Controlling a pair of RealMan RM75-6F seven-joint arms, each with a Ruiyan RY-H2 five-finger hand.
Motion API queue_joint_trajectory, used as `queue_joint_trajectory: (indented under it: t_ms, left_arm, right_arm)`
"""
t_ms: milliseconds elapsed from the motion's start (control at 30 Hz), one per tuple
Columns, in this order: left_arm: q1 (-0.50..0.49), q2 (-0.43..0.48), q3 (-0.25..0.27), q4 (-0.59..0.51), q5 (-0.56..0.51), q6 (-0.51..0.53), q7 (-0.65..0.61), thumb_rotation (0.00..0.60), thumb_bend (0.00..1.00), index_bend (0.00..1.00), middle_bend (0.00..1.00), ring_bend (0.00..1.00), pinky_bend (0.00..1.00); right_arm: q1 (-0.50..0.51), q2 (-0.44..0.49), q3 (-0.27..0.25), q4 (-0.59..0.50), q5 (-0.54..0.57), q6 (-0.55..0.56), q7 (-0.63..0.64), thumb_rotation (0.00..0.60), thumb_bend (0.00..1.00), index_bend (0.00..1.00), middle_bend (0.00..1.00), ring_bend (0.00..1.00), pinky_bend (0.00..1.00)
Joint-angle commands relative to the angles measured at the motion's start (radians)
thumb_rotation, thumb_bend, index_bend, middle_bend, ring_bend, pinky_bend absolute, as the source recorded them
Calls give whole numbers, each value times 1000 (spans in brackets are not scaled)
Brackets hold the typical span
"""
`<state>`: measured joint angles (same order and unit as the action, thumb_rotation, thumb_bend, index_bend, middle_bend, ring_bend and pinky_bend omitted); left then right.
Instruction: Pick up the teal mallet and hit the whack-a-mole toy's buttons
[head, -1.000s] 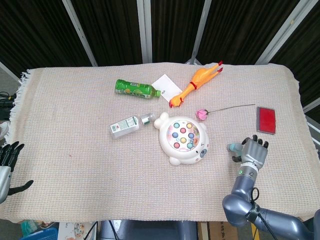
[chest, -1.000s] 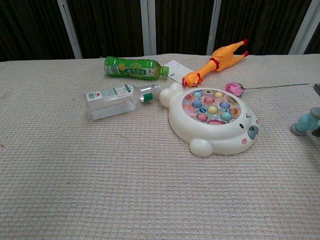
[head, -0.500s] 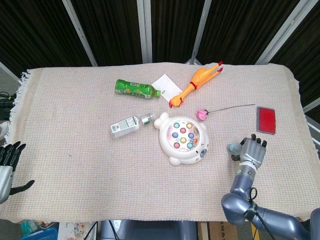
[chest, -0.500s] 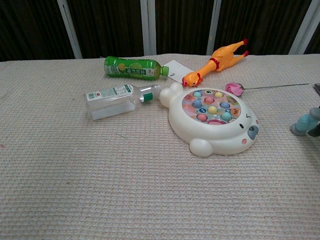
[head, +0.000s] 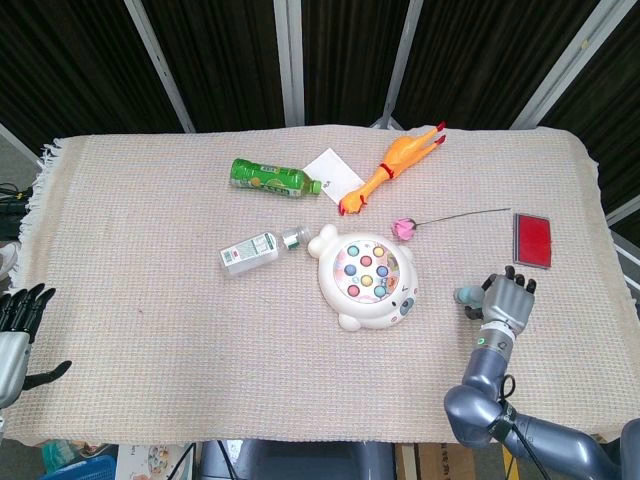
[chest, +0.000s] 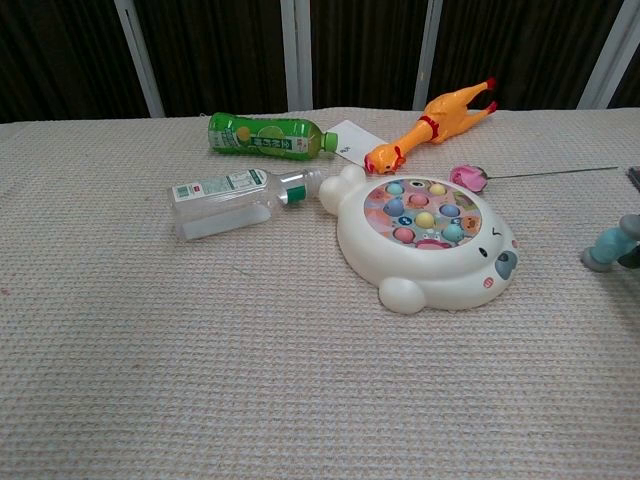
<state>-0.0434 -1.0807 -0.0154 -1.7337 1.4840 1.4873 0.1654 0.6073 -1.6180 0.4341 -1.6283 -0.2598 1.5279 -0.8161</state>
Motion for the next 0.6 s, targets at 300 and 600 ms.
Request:
queue_joint_trajectory:
  t_ms: [300,600]
  left_arm:
    - [0,-1,0,-1,-2,1,3,600,0,71,0,0,0]
    - [-1,-3,0,-2,-3,-1,8,600,0,71,0,0,0]
  right_arm:
    - [-3,-9,3,24,-3,-8,0,600,243,525,139,120,51]
    - [-8,-13,3,40,-10,-12,-2,600,269,533,141,122,51]
